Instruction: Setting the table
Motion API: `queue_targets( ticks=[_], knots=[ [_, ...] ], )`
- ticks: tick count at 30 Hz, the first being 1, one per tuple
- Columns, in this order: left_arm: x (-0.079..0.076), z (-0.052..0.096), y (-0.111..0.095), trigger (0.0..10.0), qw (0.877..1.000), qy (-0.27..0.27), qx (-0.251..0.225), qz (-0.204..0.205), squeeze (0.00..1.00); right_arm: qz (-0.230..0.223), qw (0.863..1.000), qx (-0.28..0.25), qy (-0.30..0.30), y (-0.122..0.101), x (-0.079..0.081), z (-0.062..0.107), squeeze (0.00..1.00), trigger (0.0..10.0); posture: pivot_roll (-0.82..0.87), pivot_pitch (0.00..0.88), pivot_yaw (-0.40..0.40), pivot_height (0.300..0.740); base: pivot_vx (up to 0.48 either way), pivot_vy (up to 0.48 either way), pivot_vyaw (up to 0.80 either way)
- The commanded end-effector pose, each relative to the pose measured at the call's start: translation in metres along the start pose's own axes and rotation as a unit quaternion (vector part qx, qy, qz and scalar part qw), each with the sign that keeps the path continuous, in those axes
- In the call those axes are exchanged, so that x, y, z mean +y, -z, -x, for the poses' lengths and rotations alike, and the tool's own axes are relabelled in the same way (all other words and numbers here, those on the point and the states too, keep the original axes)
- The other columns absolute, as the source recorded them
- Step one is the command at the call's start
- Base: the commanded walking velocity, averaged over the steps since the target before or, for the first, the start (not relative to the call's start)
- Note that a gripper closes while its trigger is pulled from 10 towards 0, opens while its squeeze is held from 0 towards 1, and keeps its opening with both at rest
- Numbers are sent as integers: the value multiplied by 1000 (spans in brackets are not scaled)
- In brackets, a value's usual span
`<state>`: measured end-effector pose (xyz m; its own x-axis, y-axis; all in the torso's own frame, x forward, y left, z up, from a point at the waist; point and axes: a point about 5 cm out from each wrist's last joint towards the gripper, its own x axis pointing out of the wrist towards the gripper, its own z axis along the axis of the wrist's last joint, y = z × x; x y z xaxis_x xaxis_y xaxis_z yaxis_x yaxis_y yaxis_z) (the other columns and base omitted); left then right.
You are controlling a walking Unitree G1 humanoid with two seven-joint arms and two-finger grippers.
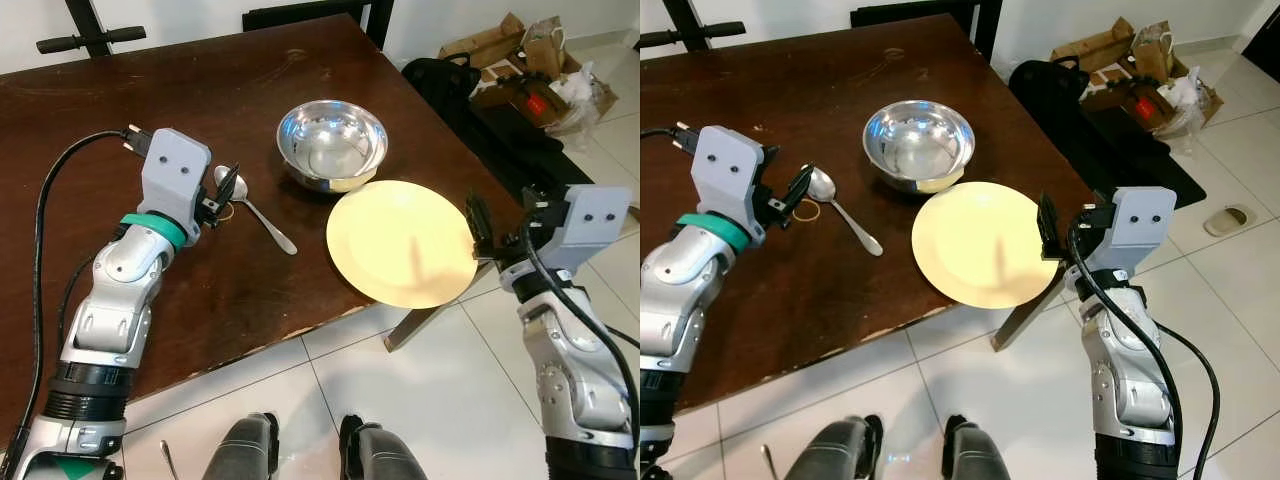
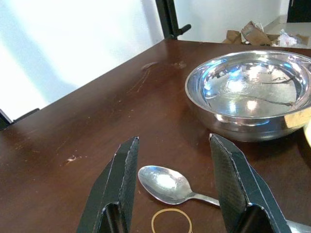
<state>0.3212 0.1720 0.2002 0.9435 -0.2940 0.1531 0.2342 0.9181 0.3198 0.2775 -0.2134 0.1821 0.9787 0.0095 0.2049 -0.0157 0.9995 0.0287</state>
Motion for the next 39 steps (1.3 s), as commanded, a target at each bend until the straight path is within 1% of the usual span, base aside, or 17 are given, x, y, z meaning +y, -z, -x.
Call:
queue_targets(
  ticks=[1,8,13,21,28,33,39],
  knots=[
    [-5,2,3,10000,1000,6,2,0,0,-4,1000,0,12,1,-3,1,0,10000,123,66,29,740,0,0,0],
    [-9,-1,2,10000,1000,4,0,5,0,-5,1000,-3,26,0,-8,0,0,10000,116,76,27,740,0,0,0],
    [-10,-3,2,10000,1000,3,-1,6,0,-2,1000,-3,25,-1,-8,0,0,10000,113,88,20,740,0,0,0],
    [-17,-4,4,10000,1000,4,-1,12,0,7,1000,-5,21,-5,-9,-2,0,10000,91,90,8,740,0,0,0],
    [-17,-8,2,10000,1000,-1,-7,17,0,11,1000,-10,19,-9,-9,-2,0,10000,111,91,7,740,0,0,0],
    [-16,-5,1,10000,1000,-7,-9,16,0,4,1000,-9,9,-5,-2,-5,0,10000,128,83,3,740,0,0,0],
    [-16,-4,1,10000,1000,-9,-8,16,0,3,1000,-9,8,-6,-3,-8,0,10000,138,86,5,740,0,0,0]
  ],
)
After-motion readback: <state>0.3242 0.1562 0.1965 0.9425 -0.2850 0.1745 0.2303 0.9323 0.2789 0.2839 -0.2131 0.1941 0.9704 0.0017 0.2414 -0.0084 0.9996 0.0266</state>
